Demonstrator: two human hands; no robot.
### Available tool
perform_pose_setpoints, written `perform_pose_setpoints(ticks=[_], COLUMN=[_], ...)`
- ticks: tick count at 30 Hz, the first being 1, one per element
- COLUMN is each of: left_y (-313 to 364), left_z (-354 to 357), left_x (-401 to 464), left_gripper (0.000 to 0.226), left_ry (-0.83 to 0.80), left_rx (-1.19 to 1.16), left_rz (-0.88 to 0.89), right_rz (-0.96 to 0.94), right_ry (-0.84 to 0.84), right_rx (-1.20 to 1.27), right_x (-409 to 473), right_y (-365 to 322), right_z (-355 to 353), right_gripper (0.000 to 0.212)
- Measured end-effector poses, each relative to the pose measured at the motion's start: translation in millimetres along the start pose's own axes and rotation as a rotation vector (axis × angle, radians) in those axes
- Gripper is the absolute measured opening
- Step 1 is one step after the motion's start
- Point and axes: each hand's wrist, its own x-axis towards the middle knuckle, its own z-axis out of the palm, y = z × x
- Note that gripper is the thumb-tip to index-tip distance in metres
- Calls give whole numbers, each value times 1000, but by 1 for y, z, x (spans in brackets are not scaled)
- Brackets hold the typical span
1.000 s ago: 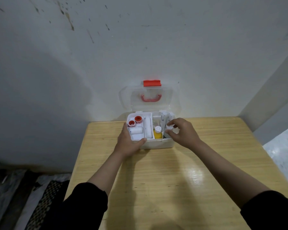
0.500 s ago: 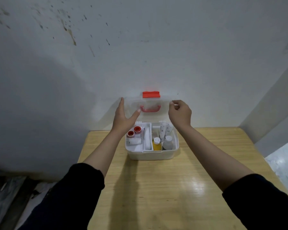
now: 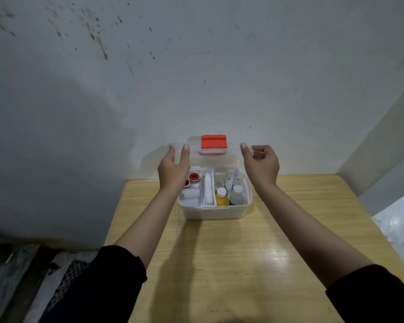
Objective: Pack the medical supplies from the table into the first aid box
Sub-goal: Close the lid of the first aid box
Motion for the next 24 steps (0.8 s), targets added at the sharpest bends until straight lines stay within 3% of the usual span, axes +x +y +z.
perform_pose_setpoints(ticks=[8, 15, 20, 24], left_y=[-47, -77, -82, -84], left_z=[-10, -17, -18, -14], left_x=[-48, -70, -73, -74], left_gripper=[62, 48, 69, 53], left_ry=[-2, -111, -151, -148], left_rx=[10, 50, 46, 38], left_rz=[0, 9, 42, 45], right_rz=[-26, -122, -113, -92], right_ry=[-123, -246, -222, -169], right_rx=[-11, -161, -195, -193], right_x=[-39, -59, -67, -70], right_y=[47, 74, 80, 75], right_z=[-29, -40, -39, -30], right_gripper=[39, 54, 49, 52])
